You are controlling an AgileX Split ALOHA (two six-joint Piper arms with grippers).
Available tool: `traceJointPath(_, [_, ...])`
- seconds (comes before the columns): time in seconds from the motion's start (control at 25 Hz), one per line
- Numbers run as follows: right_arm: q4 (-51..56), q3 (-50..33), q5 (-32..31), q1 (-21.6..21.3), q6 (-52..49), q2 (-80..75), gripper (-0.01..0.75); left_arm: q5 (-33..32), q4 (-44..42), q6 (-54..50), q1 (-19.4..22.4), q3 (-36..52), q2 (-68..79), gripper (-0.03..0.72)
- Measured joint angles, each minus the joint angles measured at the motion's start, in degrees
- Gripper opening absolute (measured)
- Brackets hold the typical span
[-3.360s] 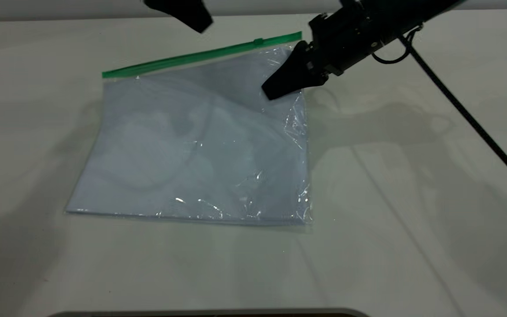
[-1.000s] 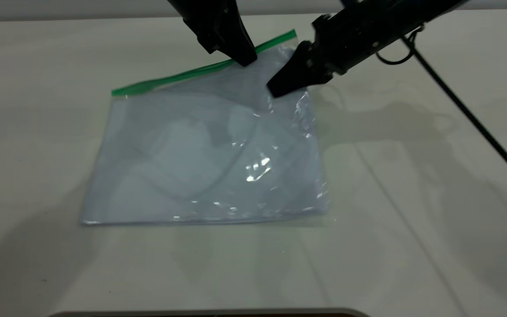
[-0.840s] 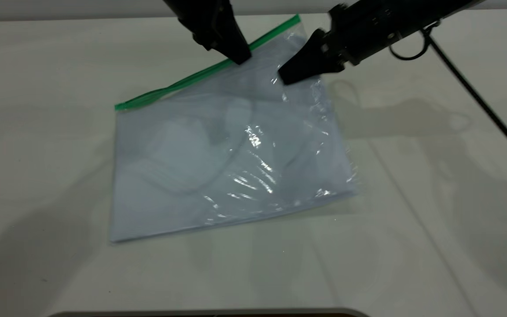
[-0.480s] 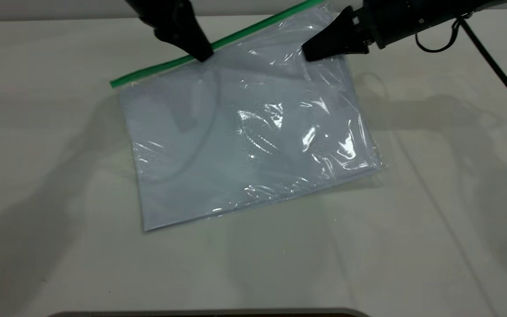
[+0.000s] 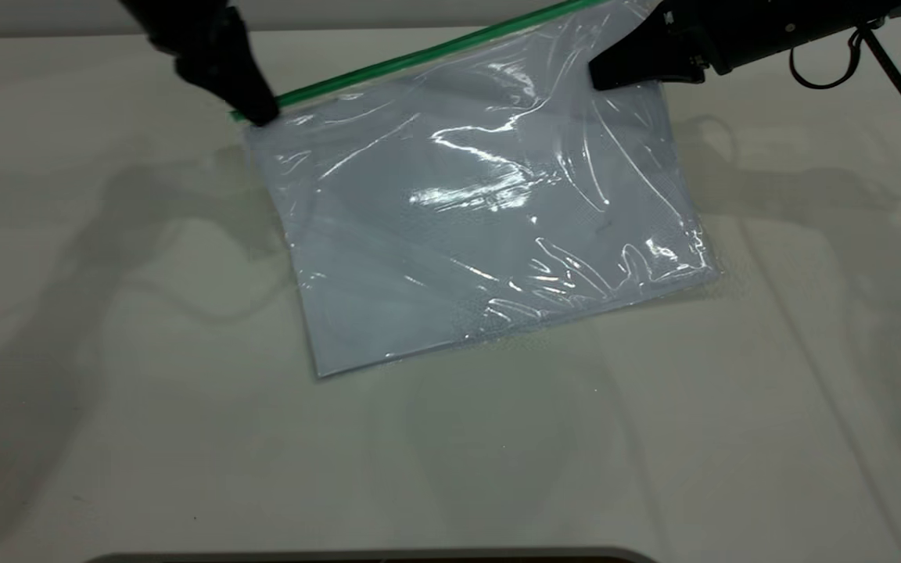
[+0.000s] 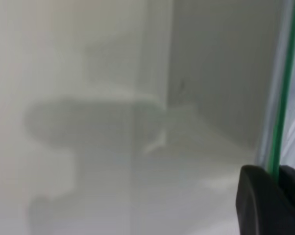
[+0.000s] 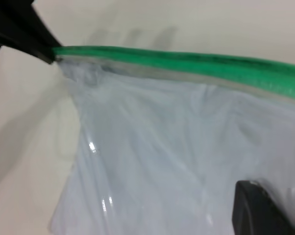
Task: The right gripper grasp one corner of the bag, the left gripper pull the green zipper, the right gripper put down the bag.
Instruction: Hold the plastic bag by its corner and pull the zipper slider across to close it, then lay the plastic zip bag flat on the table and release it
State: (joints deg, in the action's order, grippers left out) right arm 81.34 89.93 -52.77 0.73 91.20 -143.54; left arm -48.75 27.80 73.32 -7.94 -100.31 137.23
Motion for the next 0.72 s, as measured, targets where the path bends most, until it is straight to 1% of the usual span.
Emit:
traceJointPath(0.2, [0.17, 0.0, -0.04, -0.12, -0.04, 0.0, 0.044, -0.34, 0.53, -0.15, 0.31, 0.0, 0.0, 0.055])
traceJointPath(0.32, [0.17, 0.0, 0.19, -0.12, -0.07, 0.0, 0.087, -0.46, 1.33, -0.15, 0.31, 0.0, 0.0, 0.074])
traceJointPath(0.4, [-0.07, 0.0, 0.96, -0.26, -0.12, 0.0, 0.161, -1.06, 1.75, -0.2, 0.38, 0.0, 0.0, 0.109])
traceJointPath(0.44, [-0.55, 0.0, 1.4, -0.47, -0.41, 0.0, 0.204, -1.63, 1.81, -0.25, 0.5, 0.0, 0.0, 0.141])
traceJointPath(0.52, [-1.27, 0.0, 1.93, -0.75, -1.92, 0.0, 0.319, -2.45, 1.94, -1.05, 0.68, 0.0, 0.0, 0.218])
traceJointPath(0.64, [-1.66, 0.0, 3.11, -1.0, -3.04, 0.0, 0.481, -2.81, 1.93, -3.78, 0.81, 0.0, 0.0, 0.371])
traceJointPath(0.72, [-1.66, 0.0, 4.62, -1.0, -3.94, 0.21, 0.567, -2.87, 1.93, -6.62, 0.86, 0.0, 0.0, 0.46])
